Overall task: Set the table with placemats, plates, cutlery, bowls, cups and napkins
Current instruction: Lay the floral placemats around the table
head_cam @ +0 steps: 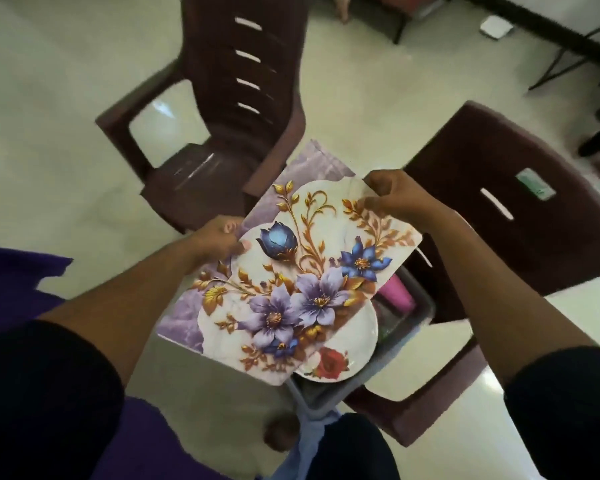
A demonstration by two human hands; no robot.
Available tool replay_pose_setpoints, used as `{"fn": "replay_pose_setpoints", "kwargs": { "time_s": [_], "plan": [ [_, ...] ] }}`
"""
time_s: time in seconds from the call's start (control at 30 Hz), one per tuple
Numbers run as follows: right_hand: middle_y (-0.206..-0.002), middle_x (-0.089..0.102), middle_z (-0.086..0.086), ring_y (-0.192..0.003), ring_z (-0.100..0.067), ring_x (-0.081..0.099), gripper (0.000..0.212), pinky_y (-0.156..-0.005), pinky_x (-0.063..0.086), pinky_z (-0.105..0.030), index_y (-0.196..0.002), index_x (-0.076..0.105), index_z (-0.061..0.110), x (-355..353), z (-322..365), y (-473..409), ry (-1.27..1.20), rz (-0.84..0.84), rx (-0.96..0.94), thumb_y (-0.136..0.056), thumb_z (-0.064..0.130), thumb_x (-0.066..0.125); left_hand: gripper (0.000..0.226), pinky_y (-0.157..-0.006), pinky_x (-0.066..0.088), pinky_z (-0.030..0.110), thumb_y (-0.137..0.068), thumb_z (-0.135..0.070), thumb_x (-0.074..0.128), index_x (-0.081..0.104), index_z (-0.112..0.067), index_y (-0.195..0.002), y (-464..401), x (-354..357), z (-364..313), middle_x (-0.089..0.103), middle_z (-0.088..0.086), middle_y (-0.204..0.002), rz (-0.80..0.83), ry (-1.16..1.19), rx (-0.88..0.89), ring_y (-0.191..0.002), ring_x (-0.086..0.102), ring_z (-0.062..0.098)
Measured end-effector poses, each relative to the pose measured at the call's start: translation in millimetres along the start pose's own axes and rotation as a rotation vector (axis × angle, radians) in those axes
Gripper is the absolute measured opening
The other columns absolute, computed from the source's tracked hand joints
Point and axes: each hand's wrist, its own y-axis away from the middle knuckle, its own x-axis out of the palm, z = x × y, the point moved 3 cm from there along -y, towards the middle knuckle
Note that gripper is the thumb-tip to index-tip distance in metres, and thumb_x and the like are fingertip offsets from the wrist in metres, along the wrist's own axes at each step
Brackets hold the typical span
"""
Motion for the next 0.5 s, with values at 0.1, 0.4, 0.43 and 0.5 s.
{"fn": "replay_pose_setpoints", "kwargs": {
  "time_s": [0.1, 0.4, 0.43, 0.5],
  "plan": [
    [-0.099, 0.076, -0.022, -0.081, -0.026, 0.072, 0.026, -0.069, 0.059, -0.031, -0.113, 0.068, 0.000, 38, 48, 1, -0.015, 0.124, -0.096, -0.090, 0.009, 0.077, 0.023, -0.082, 0.057, 0.054, -0.100, 0.005, 0.057, 0.066, 0.004, -0.122, 59, -36, 14, 0.071, 0.032, -0.113, -0.064, -0.018, 0.013, -0.093, 0.071, 0.040],
    [-0.115, 0.073, -0.023, -0.100, -0.037, 0.073, 0.039, -0.082, 0.062, -0.043, -0.126, 0.065, 0.006, 171, 190, 47, -0.236, 0.617, -0.309, -0.089, 0.010, 0.075, 0.021, -0.068, 0.062, 0.032, -0.098, 0.003, 0.063, 0.067, -0.004, -0.118, 253, -79, 117, 0.075, 0.015, -0.105, -0.367, 0.224, 0.017, -0.085, 0.073, 0.016],
    [-0.115, 0.073, -0.022, -0.098, -0.034, 0.074, 0.037, -0.079, 0.062, -0.040, -0.125, 0.065, 0.004, 186, 200, 52, -0.228, 0.645, -0.329, -0.089, 0.008, 0.074, 0.017, -0.065, 0.060, 0.034, -0.098, -0.002, 0.066, 0.066, 0.002, -0.115, 275, -76, 134, 0.073, 0.018, -0.099, -0.430, 0.257, 0.001, -0.083, 0.070, 0.022],
    [-0.111, 0.074, -0.020, -0.093, -0.029, 0.074, 0.035, -0.074, 0.062, -0.035, -0.123, 0.067, 0.006, 212, 217, 60, -0.222, 0.690, -0.353, -0.088, 0.004, 0.072, 0.024, -0.056, 0.052, 0.026, -0.097, -0.010, 0.069, 0.062, 0.011, -0.106, 318, -67, 169, 0.068, 0.017, -0.086, -0.564, 0.347, -0.040, -0.077, 0.063, 0.023]
  ]
}}
